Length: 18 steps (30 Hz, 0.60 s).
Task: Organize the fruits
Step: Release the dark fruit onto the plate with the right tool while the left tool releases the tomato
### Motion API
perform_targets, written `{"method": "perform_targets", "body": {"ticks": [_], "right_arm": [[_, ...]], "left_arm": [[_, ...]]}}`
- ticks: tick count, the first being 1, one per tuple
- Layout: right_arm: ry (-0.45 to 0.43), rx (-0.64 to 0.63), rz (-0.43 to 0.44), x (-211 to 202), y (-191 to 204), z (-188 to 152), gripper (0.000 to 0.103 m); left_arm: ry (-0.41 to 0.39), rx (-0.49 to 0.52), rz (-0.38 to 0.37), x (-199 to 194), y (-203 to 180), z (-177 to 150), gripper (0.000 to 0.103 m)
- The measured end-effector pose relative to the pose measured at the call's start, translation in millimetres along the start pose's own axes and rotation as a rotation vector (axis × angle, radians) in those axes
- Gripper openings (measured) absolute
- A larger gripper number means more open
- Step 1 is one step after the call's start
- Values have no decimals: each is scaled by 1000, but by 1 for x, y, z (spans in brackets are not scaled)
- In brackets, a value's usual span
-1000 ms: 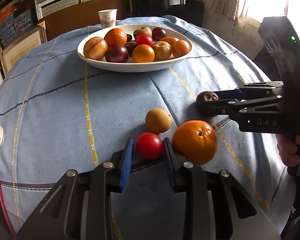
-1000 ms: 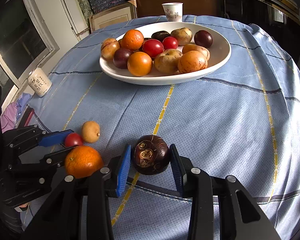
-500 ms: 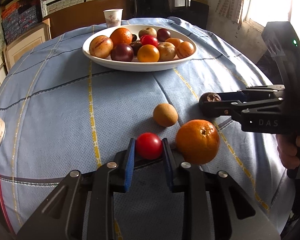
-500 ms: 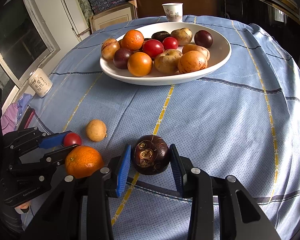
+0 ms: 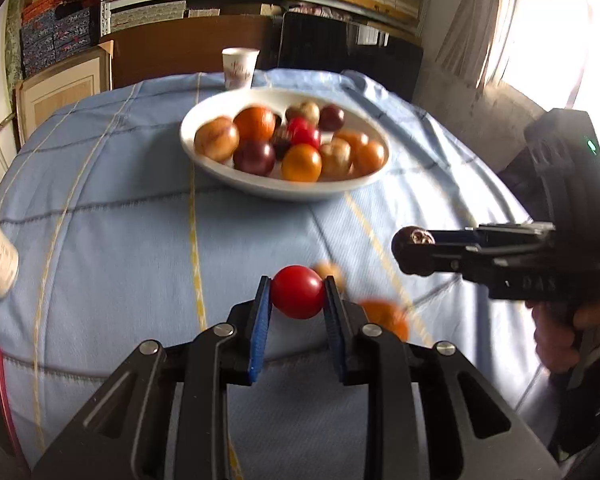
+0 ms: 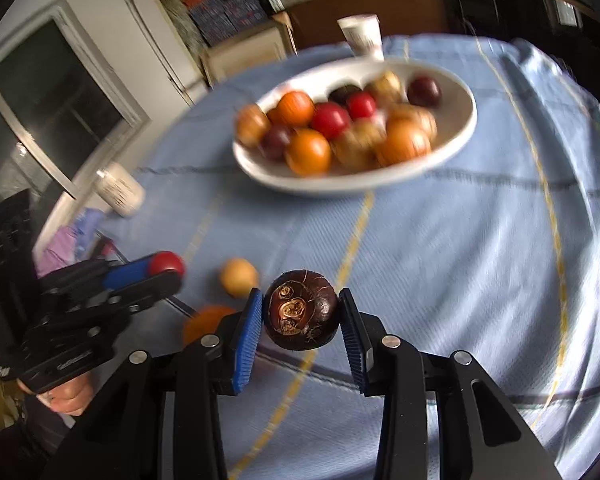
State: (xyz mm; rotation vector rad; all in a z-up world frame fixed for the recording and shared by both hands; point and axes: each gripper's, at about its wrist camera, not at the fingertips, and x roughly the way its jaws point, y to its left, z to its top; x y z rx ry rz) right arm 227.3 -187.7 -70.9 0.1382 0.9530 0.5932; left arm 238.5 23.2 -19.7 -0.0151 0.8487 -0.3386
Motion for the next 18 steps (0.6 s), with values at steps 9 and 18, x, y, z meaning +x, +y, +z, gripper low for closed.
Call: {"method": "perform_targets", "body": {"ticks": [9, 18], "right_arm": [[-253, -43, -122, -16, -6, 70, 39], [-291, 32, -155, 24, -44, 119, 39]], "left_arm": [[-84, -39, 57, 26, 14, 97, 25], [-39, -86, 140, 91, 33, 164, 25]]}}
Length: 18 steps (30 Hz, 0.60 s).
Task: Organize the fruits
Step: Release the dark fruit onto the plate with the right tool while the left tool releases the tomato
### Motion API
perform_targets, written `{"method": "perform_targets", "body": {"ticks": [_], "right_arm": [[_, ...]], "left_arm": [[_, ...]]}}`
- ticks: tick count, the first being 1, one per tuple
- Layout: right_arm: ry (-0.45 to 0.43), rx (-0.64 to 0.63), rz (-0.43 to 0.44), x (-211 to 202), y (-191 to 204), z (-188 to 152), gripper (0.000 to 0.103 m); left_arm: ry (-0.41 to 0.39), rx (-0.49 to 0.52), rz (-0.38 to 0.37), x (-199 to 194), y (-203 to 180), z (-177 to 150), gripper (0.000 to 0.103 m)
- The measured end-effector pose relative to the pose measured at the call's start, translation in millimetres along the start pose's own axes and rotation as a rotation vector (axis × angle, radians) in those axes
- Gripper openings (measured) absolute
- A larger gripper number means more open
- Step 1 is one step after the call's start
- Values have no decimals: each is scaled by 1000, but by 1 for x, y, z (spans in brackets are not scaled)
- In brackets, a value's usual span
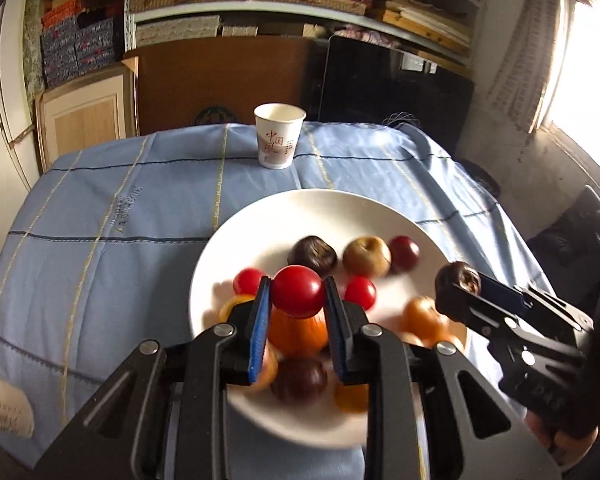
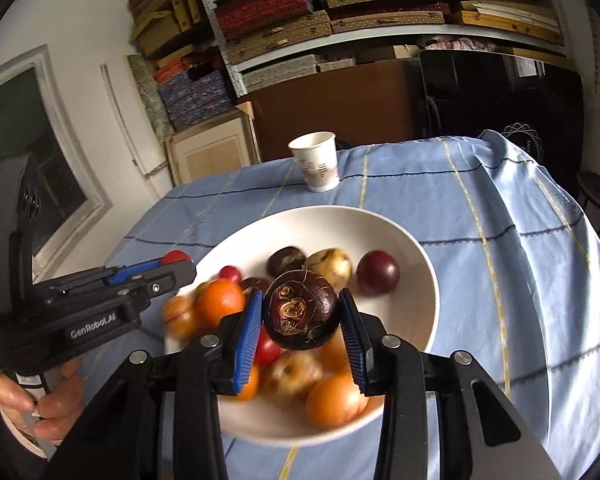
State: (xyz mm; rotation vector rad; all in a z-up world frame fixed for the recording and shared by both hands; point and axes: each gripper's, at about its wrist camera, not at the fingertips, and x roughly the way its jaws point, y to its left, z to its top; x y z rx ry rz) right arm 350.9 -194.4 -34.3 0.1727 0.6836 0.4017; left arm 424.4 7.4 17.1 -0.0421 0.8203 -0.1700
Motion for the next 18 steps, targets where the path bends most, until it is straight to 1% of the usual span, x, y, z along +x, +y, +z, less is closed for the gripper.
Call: {"method": "perform_targets", "body": {"ticks": [4, 8, 9, 10, 11, 12, 14, 16, 17, 18], "right_arm": [[26, 28, -4, 20, -11, 6, 39], [38, 42, -5, 32, -17, 9, 39], [39, 39, -7, 35, -17, 10, 39], [37, 38, -11, 35, -17, 10, 40], [33, 40, -10, 35, -17, 10, 47], [28, 42, -5, 34, -17, 10, 48], [13, 38, -7, 26, -15, 11, 48], [-1, 30, 0, 16, -12, 11, 48], [-7, 29, 5, 10, -10, 11, 49], [-16, 27, 14, 2, -8, 9, 51]], "left_arm": [[41, -16, 20, 29, 4, 13, 25], [63, -42, 16, 44, 7, 20, 26], [62, -45, 21, 46, 7, 20, 28], [58, -44, 30, 46, 7, 21, 31], [54, -42, 34, 45, 7, 22, 38], [47, -41, 42, 42, 6, 21, 45], [31, -38, 58, 35, 5, 20, 47], [16, -27, 73, 23, 3, 17, 51], [9, -25, 82, 16, 2, 14, 60], [0, -22, 96, 9, 0, 11, 74]]}}
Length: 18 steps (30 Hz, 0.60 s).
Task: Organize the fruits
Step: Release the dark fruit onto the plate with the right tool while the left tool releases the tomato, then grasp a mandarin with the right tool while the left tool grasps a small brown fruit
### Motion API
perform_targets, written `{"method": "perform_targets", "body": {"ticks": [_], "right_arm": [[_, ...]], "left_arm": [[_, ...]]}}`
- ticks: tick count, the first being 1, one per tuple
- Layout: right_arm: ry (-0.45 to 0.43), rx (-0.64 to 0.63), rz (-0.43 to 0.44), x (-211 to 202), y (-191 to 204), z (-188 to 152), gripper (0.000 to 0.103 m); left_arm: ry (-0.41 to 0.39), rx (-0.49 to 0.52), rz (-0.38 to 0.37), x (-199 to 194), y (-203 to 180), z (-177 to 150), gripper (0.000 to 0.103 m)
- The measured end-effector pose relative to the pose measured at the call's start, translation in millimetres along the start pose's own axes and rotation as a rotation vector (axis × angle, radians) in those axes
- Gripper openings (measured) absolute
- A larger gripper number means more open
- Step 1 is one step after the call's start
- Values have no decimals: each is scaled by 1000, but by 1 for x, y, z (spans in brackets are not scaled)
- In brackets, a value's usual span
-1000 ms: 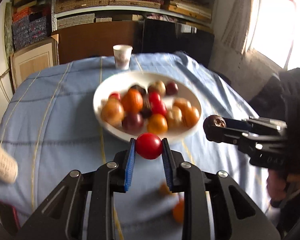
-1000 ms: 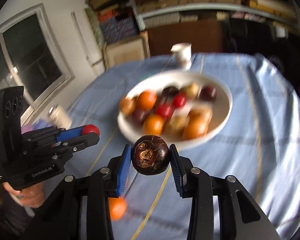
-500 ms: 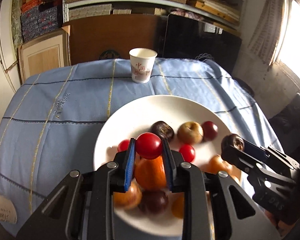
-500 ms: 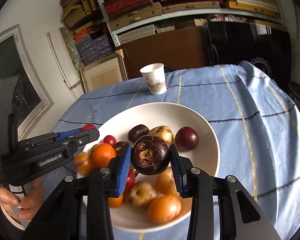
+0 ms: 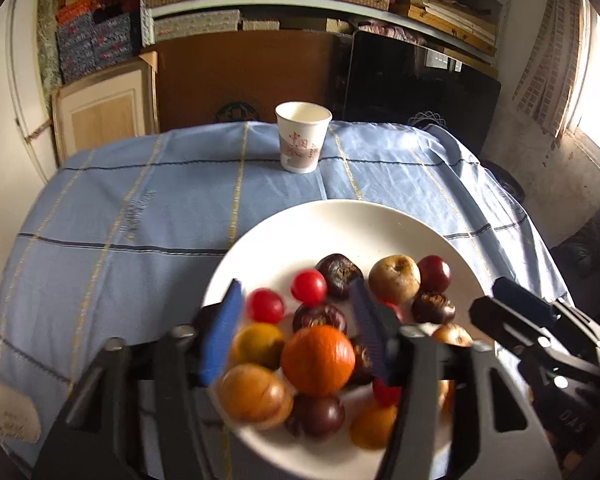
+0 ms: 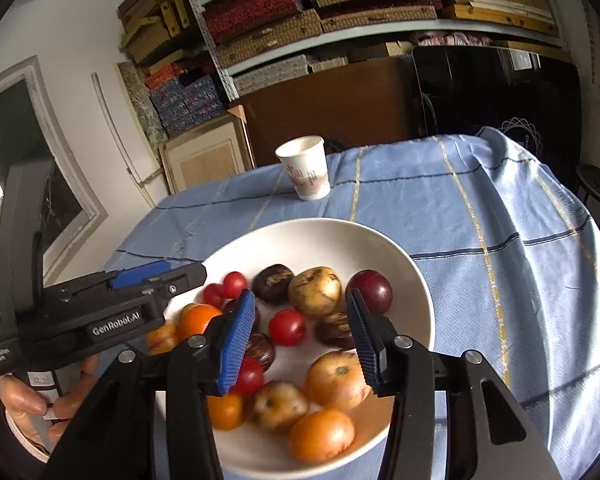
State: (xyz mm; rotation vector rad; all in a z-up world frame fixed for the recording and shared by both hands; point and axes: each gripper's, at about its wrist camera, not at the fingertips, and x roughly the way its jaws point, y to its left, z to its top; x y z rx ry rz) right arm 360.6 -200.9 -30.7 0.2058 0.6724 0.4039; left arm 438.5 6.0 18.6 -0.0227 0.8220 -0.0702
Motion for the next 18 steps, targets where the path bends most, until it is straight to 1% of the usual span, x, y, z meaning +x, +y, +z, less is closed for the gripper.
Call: {"method": "perform_targets", "body": {"ticks": [1, 2, 4, 5, 7, 9, 11, 13, 15, 18], "right_arm": [[-8, -7, 6, -8, 3, -2, 56], [-15, -11, 8, -13, 5, -3, 59], [-34, -30, 7, -29, 12, -8, 61], [-41, -41, 8, -35, 15, -12, 65], [-58, -57, 12, -48, 22, -20, 68], [-64, -64, 20, -58, 27, -31, 69], [-59, -66, 36, -66, 31, -43, 73], [-56, -64, 48, -72, 33, -53, 74], [-50, -67, 65, -78, 33, -67, 75], [-35, -70, 68, -83, 34, -89, 75]], "left_arm": [[-15, 2, 18, -9, -1, -3, 80], [-51, 4, 43, -23, -2, -10, 85], [-94, 21, 69, -45, -5, -23, 89], [-103, 26, 78, -52, -6, -28, 91], [-115, 30, 91, -67, -9, -42, 95], [-123, 32, 87, -84, -9, -61, 96], [-129, 28, 92, -95, -8, -76, 98], [-144, 18, 98, -104, -3, -93, 98], [-155, -6, 106, -109, 4, -111, 98], [-136, -53, 98, -110, 19, -133, 98]]}}
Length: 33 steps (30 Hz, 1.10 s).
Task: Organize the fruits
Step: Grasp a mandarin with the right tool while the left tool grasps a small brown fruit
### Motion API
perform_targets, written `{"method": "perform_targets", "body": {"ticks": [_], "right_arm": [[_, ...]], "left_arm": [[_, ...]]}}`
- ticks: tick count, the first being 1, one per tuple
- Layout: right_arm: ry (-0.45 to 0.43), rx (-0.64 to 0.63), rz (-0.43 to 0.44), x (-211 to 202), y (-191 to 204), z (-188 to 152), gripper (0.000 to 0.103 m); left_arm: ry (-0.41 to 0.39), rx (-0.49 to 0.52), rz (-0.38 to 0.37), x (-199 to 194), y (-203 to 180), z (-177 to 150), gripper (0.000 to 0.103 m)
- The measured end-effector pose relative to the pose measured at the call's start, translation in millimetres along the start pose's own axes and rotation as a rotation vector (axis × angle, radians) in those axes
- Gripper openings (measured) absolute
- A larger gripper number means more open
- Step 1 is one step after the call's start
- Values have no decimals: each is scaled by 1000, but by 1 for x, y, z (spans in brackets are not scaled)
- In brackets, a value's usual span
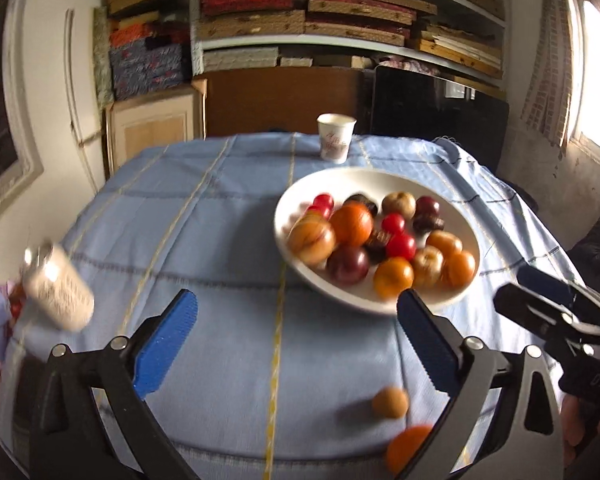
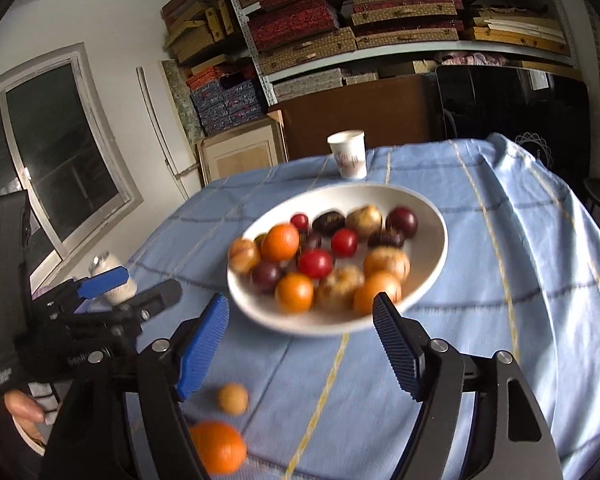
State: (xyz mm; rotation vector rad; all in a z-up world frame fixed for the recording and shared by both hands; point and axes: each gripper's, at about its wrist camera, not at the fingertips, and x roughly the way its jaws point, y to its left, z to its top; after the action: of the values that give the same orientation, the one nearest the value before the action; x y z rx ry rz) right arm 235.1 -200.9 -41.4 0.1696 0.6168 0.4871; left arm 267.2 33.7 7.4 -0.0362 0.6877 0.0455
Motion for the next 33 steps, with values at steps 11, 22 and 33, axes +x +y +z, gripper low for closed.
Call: {"method": "perform_targets", "body": {"ticks": [11, 22, 33], "right_arm": [[136, -108, 113, -4, 45, -43, 75], [265, -268, 92, 9, 80, -70, 75], [314, -282, 59, 21, 80, -77, 64]], "left_arm": [[58, -126, 58, -8, 41, -31, 98], [100, -235, 103, -3, 68, -35, 98], [109, -217, 119, -1, 63, -36, 98]]}}
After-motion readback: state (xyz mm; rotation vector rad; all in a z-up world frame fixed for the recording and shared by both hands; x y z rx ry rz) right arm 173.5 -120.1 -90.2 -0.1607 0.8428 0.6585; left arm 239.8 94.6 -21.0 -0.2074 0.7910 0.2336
